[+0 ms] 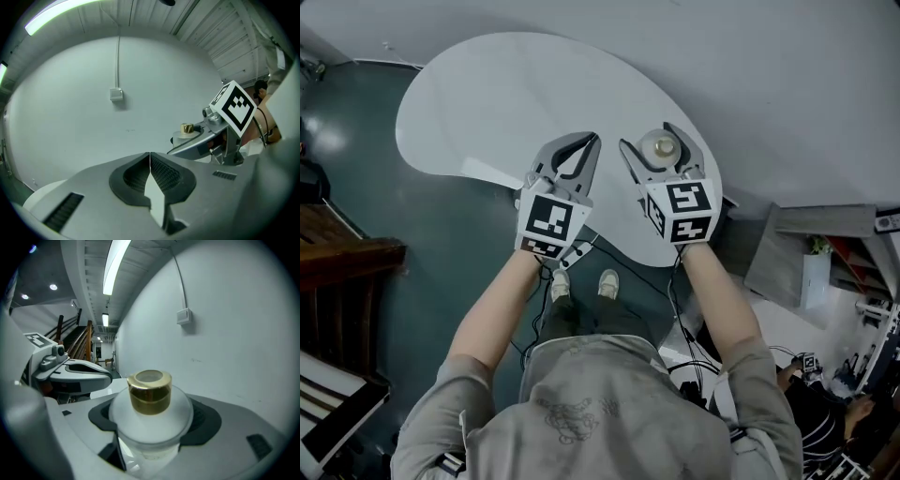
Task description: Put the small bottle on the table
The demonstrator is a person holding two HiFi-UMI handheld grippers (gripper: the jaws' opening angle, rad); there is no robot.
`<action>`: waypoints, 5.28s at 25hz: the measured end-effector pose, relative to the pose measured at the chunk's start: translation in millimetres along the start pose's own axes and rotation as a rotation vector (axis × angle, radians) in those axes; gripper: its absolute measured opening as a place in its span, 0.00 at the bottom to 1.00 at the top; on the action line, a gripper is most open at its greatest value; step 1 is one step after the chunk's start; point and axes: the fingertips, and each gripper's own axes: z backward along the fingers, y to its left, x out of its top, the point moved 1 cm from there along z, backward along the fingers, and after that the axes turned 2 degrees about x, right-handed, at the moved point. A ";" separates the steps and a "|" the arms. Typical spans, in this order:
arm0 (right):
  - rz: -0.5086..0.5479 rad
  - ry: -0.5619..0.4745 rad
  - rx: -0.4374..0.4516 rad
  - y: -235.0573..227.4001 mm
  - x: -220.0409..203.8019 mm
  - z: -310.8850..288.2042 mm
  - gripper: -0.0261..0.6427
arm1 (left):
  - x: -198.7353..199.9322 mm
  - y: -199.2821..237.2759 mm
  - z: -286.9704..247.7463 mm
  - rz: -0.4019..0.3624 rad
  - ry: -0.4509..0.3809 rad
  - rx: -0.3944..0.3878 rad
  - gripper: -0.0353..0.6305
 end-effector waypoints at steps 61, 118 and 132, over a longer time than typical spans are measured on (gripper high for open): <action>-0.123 0.141 0.011 -25.3 -143.4 -92.7 0.55 | -139.0 -9.8 -51.3 0.071 0.282 -0.093 0.08; -0.105 -0.265 0.106 142.0 85.9 231.9 0.09 | 90.3 -56.3 198.9 -0.026 -0.090 -0.131 0.08; -0.129 -0.265 0.122 161.5 83.8 247.7 0.09 | 101.9 -58.4 229.4 -0.075 -0.115 -0.100 0.08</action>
